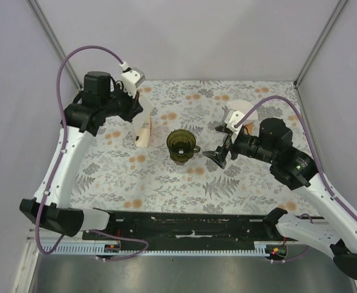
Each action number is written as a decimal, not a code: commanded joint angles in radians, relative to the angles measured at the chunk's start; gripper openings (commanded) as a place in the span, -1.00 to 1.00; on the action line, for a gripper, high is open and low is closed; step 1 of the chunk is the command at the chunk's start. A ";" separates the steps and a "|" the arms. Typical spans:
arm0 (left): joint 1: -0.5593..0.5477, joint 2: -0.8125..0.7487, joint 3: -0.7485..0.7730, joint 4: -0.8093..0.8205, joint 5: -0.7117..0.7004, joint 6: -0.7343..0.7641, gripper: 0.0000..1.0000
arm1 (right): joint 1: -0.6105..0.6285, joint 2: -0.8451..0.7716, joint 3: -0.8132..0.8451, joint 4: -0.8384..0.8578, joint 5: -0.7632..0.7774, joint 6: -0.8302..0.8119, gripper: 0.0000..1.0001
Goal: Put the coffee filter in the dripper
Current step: Pick up the coffee filter from the coffee filter holder.
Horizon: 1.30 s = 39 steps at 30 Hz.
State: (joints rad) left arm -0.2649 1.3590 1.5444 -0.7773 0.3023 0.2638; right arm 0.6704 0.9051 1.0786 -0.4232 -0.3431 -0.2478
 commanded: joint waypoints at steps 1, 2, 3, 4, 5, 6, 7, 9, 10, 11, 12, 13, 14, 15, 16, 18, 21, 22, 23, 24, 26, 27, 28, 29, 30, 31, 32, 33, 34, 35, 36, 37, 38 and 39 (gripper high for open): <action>-0.004 -0.066 0.144 -0.299 0.335 0.147 -0.96 | -0.002 0.032 0.110 0.064 -0.175 -0.015 0.96; -0.005 -0.080 0.164 -0.348 0.386 0.166 -0.96 | -0.002 0.047 0.124 0.083 -0.209 -0.010 0.96; -0.005 -0.089 0.189 -0.390 0.423 0.192 -0.96 | -0.002 0.060 0.138 0.104 -0.246 -0.001 0.96; -0.007 -0.103 0.207 -0.439 0.466 0.213 -0.96 | 0.000 0.080 0.151 0.127 -0.275 0.017 0.96; -0.008 -0.115 0.229 -0.485 0.504 0.239 -0.96 | 0.000 0.100 0.165 0.159 -0.307 0.037 0.96; -0.010 -0.127 0.247 -0.523 0.538 0.270 -0.96 | 0.000 0.126 0.176 0.200 -0.342 0.063 0.96; -0.010 -0.139 0.259 -0.555 0.578 0.306 -0.96 | 0.003 0.149 0.187 0.233 -0.385 0.090 0.94; -0.010 -0.165 0.281 -0.615 0.636 0.369 -0.96 | 0.015 0.202 0.227 0.273 -0.440 0.128 0.90; -0.010 -0.178 0.281 -0.644 0.658 0.393 -0.96 | 0.027 0.234 0.242 0.287 -0.457 0.142 0.89; -0.010 -0.185 0.280 -0.660 0.666 0.403 -0.96 | 0.047 0.267 0.262 0.302 -0.471 0.156 0.86; -0.010 -0.190 0.278 -0.665 0.670 0.399 -0.96 | 0.066 0.293 0.280 0.302 -0.487 0.157 0.86; -0.010 -0.195 0.275 -0.665 0.672 0.393 -0.96 | 0.089 0.322 0.305 0.293 -0.497 0.148 0.86; -0.010 -0.198 0.272 -0.663 0.676 0.391 -0.96 | 0.110 0.346 0.328 0.276 -0.504 0.133 0.86; -0.010 -0.202 0.272 -0.665 0.682 0.393 -0.96 | 0.132 0.376 0.345 0.262 -0.505 0.118 0.86; -0.010 -0.205 0.270 -0.666 0.689 0.394 -0.96 | 0.145 0.393 0.360 0.250 -0.505 0.105 0.83; -0.010 -0.207 0.258 -0.668 0.704 0.408 -0.96 | 0.167 0.434 0.391 0.248 -0.513 0.104 0.72; -0.010 -0.199 0.237 -0.665 0.713 0.416 -0.96 | 0.182 0.489 0.435 0.250 -0.574 0.123 0.35; -0.008 -0.198 0.235 -0.666 0.716 0.414 -0.96 | 0.184 0.508 0.449 0.251 -0.591 0.130 0.11; -0.010 -0.198 0.237 -0.665 0.721 0.414 -0.96 | 0.184 0.521 0.458 0.247 -0.608 0.137 -0.23; -0.010 -0.196 0.240 -0.665 0.725 0.414 -0.96 | 0.186 0.535 0.465 0.245 -0.620 0.139 -0.49; -0.011 -0.199 0.250 -0.663 0.729 0.408 -0.96 | 0.186 0.545 0.460 0.241 -0.623 0.139 -1.00; -0.010 -0.198 0.252 -0.656 0.724 0.399 -0.88 | 0.187 0.542 0.449 0.235 -0.622 0.131 -1.00; -0.010 -0.199 0.253 -0.645 0.713 0.385 -0.58 | 0.186 0.535 0.439 0.232 -0.620 0.118 -1.00; -0.010 -0.202 0.255 -0.642 0.696 0.373 -0.29 | 0.184 0.520 0.425 0.224 -0.620 0.101 -1.00; -0.010 -0.202 0.263 -0.637 0.663 0.362 0.02 | 0.186 0.506 0.413 0.213 -0.619 0.084 -1.00; -0.010 -0.204 0.276 -0.645 0.629 0.362 0.13 | 0.179 0.488 0.394 0.195 -0.616 0.061 -1.00; -0.010 -0.207 0.295 -0.651 0.588 0.371 0.15 | 0.173 0.464 0.377 0.169 -0.614 0.038 -1.00; -0.010 -0.213 0.312 -0.663 0.557 0.386 0.14 | 0.169 0.440 0.360 0.150 -0.613 0.015 -1.00; -0.010 -0.218 0.327 -0.680 0.548 0.402 0.12 | 0.164 0.416 0.337 0.137 -0.614 -0.005 -1.00; -0.010 -0.218 0.348 -0.700 0.552 0.422 0.11 | 0.164 0.397 0.322 0.129 -0.613 -0.017 -1.00; -0.010 -0.218 0.359 -0.714 0.570 0.433 0.09 | 0.164 0.387 0.311 0.127 -0.611 -0.027 -1.00; -0.010 -0.221 0.365 -0.714 0.583 0.428 0.08 | 0.164 0.379 0.305 0.123 -0.609 -0.027 -1.00; -0.010 -0.219 0.367 -0.714 0.604 0.431 0.09 | 0.166 0.377 0.305 0.117 -0.605 -0.027 -1.00; -0.010 -0.215 0.364 -0.712 0.621 0.433 0.08 | 0.164 0.376 0.307 0.112 -0.599 -0.027 -1.00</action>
State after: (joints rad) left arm -0.2726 1.1603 1.8660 -1.3560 0.8913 0.6487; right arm 0.8391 1.3270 1.3899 -0.2893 -0.9337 -0.2268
